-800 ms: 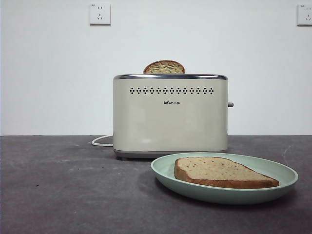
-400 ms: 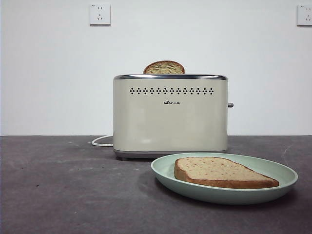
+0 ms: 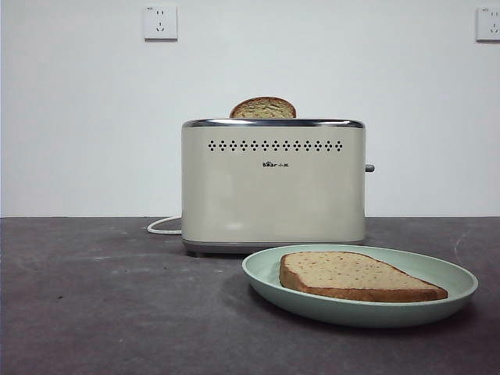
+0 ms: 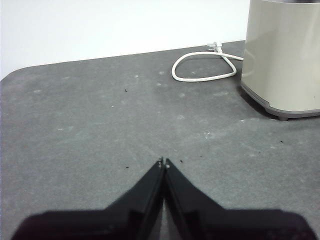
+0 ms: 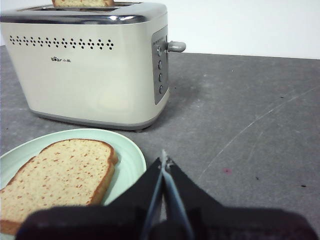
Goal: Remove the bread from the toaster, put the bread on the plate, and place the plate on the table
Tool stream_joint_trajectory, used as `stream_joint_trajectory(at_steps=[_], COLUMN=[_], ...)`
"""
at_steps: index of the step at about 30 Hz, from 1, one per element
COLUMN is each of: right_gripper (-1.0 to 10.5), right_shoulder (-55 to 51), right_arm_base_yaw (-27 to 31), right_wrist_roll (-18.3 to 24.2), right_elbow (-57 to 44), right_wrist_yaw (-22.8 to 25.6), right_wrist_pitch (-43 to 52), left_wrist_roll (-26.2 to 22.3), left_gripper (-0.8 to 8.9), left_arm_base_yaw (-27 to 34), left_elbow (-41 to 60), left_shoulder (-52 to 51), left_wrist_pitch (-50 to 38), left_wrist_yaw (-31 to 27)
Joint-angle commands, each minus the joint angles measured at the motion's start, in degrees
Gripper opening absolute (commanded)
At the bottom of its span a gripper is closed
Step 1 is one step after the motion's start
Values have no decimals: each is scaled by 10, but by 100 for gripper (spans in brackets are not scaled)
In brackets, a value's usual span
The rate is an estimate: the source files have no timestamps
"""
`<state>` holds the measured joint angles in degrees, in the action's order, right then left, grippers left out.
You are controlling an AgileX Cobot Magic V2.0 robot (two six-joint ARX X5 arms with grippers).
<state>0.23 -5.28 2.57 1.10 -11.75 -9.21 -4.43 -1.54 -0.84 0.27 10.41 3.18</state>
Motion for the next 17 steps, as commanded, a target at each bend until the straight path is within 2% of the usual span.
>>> stream_joint_trajectory(at_steps=[1,17], right_gripper=[2,2], right_shoulder=[1,3], right_arm_base_yaw=[-1,-1], right_wrist_roll=[-2,-2], right_elbow=[-8,-8], right_wrist_yaw=[2,2], right_wrist_pitch=[-3,-3], left_wrist_roll=[3,3], left_gripper=[-4,-4], left_arm_base_yaw=[2,2], left_elbow=[6,6], left_shoulder=[-1,-1], left_wrist_pitch=[-1,-1], left_wrist_yaw=[-1,-1])
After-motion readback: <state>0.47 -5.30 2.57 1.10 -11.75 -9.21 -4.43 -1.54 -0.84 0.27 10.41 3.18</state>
